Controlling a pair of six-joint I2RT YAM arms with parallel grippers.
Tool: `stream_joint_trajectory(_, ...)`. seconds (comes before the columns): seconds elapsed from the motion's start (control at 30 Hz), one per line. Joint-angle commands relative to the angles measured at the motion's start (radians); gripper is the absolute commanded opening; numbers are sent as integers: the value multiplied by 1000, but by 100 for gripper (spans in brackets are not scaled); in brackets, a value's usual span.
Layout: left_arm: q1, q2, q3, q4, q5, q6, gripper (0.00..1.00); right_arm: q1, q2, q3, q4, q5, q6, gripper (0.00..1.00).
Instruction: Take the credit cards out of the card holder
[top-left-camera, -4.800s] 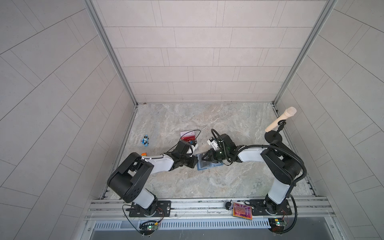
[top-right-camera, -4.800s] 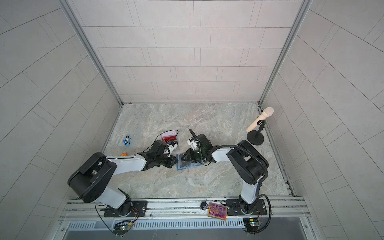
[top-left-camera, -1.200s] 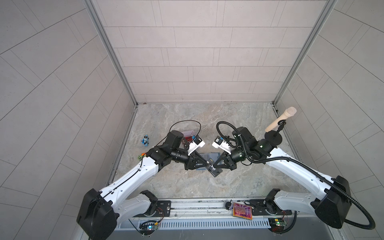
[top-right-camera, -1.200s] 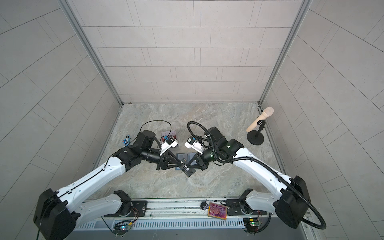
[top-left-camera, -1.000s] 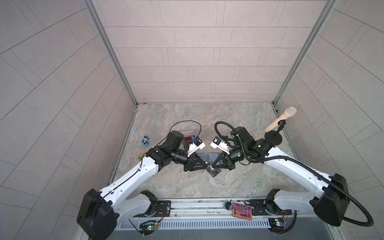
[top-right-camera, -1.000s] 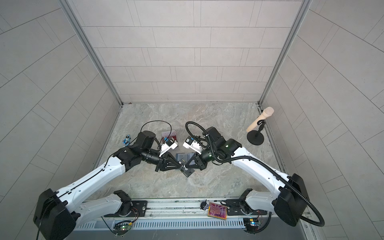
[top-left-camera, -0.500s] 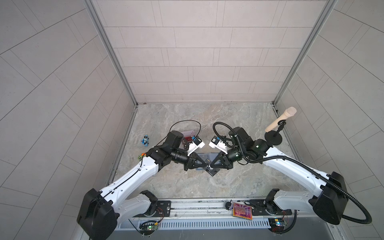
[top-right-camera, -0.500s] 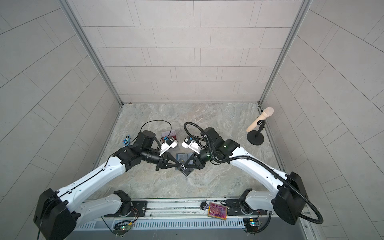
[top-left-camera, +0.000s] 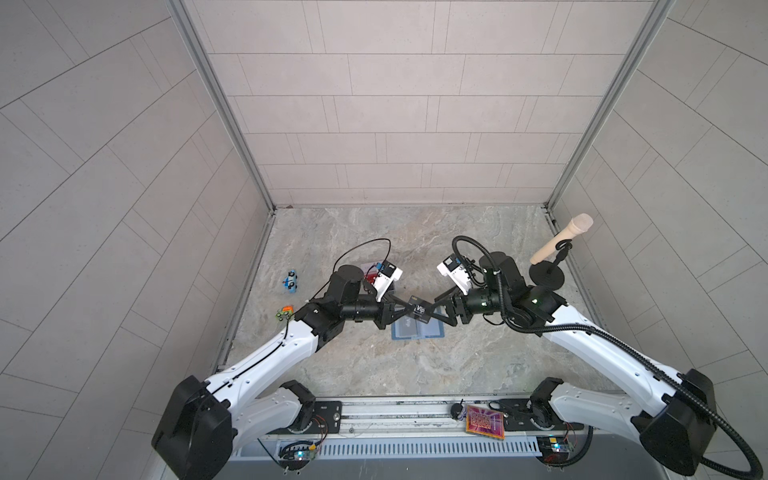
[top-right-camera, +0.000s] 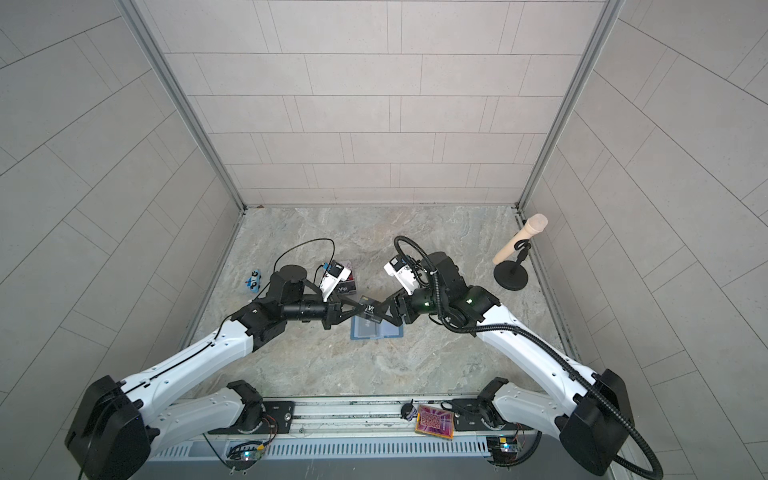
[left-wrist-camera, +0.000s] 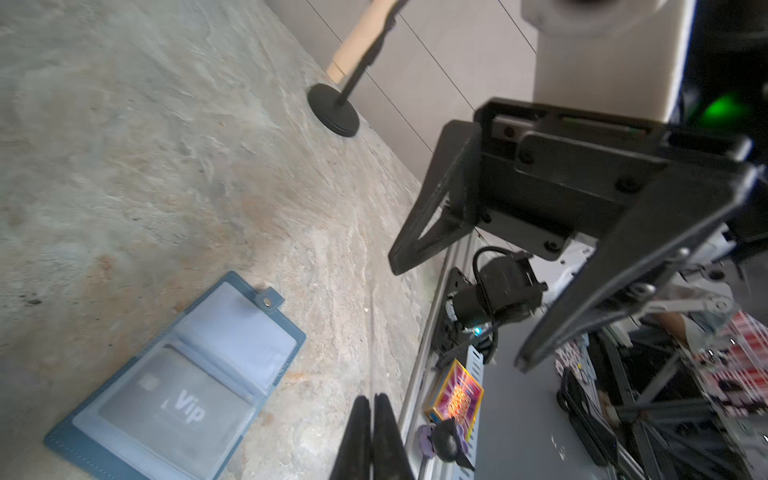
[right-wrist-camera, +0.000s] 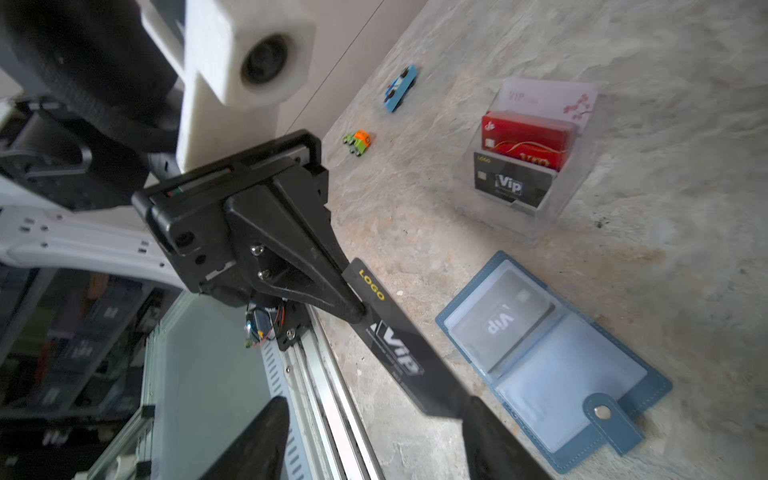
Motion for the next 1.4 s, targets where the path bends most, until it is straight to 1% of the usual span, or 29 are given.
stream_joint_trajectory(0.0,-2,-35,-10,154,-140,-114,0,-28,-34,-34,91,66,89,74)
stream_joint_trajectory(0.13,-2,-51,-49,329,-202,-231,0,-40,-32,-53,142,66,137,76)
stream_joint_trajectory(0.2,-2,-50,-64,400,-210,-275,0,-41,-32,-71,192,71,176,76)
stream_joint_trajectory(0.27,-2,-41,-71,456,-195,-312,0,-43,-31,-97,266,65,225,74)
stream_joint_trajectory(0.37,-2,-34,-78,517,-173,-358,0,-43,-23,-124,374,53,289,70)
stream_joint_trajectory(0.63,-1,-41,-114,684,-174,-490,0,-53,-41,-149,540,30,370,55)
stream_joint_trajectory(0.77,0,-27,-120,724,-167,-527,0,-58,-46,-145,596,23,400,54)
stream_joint_trajectory(0.93,-2,4,-137,844,-139,-606,0,-61,-44,-141,655,23,436,52)
stream_joint_trajectory(1.13,-2,8,-158,892,-141,-637,0,-62,-48,-140,718,22,475,40)
stream_joint_trajectory(1.37,-2,12,-165,914,-142,-651,1,-61,-56,-135,739,16,491,21)
